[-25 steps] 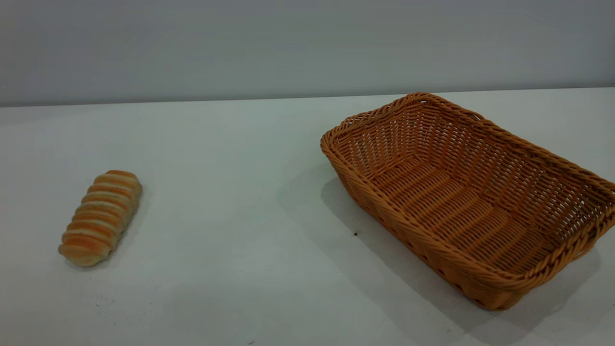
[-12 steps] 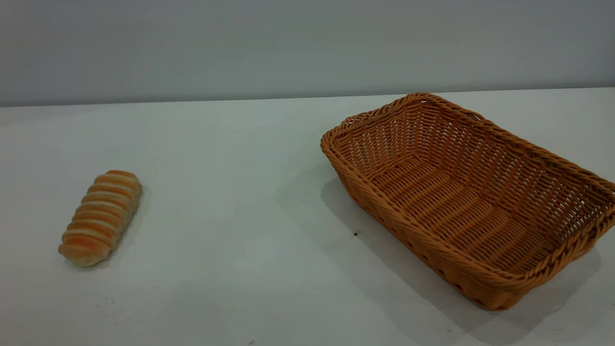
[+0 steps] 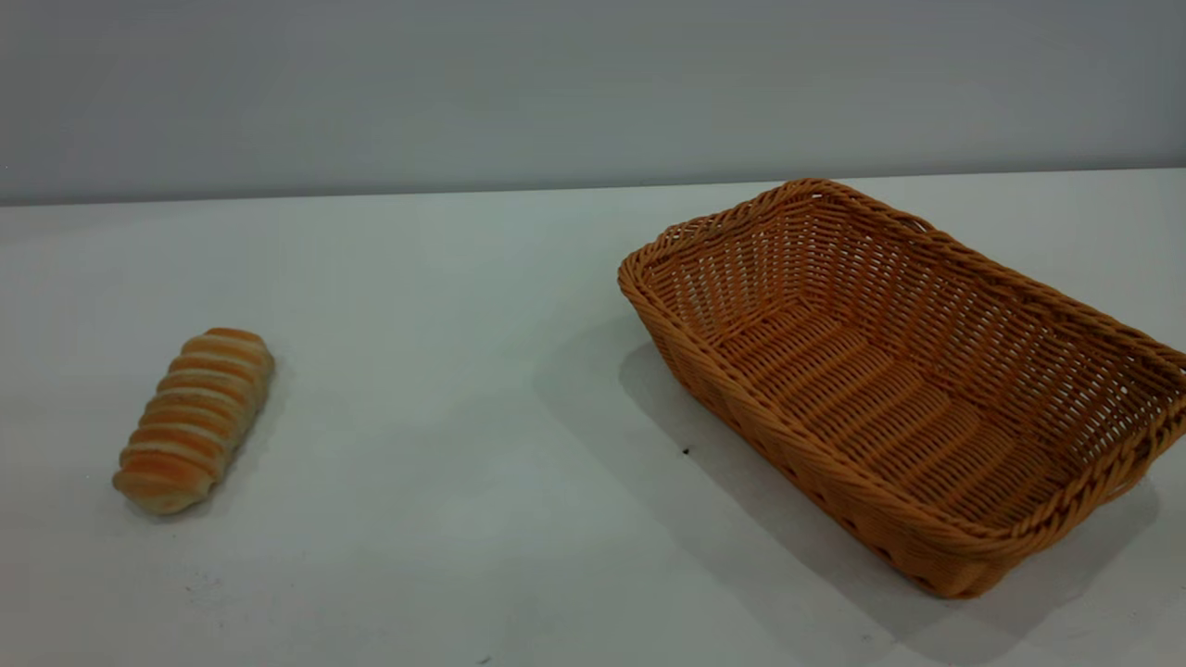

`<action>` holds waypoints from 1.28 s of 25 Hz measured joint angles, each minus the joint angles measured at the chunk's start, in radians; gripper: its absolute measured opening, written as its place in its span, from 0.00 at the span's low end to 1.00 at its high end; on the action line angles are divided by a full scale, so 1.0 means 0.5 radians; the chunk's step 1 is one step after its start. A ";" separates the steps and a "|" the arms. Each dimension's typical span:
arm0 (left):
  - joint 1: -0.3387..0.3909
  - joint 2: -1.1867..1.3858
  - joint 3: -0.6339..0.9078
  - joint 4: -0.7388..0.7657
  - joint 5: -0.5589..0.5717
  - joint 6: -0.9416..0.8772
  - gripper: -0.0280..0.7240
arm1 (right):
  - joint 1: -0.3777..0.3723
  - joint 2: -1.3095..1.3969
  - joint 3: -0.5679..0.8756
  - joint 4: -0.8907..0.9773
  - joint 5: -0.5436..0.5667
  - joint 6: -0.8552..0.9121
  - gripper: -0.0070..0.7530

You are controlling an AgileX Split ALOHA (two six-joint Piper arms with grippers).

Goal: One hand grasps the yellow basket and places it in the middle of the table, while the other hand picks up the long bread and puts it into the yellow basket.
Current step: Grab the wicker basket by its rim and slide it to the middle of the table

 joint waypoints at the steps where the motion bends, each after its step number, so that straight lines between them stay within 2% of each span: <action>1: 0.000 0.114 0.000 -0.006 -0.058 -0.005 0.74 | 0.000 0.093 -0.023 0.019 -0.074 0.012 0.66; 7: 0.000 0.665 0.000 -0.014 -0.424 -0.012 0.74 | 0.000 0.664 -0.178 0.150 -0.422 0.042 0.72; 13: 0.000 0.925 0.000 -0.088 -0.617 -0.013 0.73 | 0.000 1.245 -0.249 0.219 -0.665 0.211 0.79; 21: 0.000 0.943 0.000 -0.195 -0.706 -0.020 0.73 | 0.000 1.845 -0.258 0.304 -0.834 0.428 0.79; 32: 0.000 0.943 0.000 -0.252 -0.724 -0.018 0.73 | 0.000 2.172 -0.261 0.455 -1.126 0.502 0.79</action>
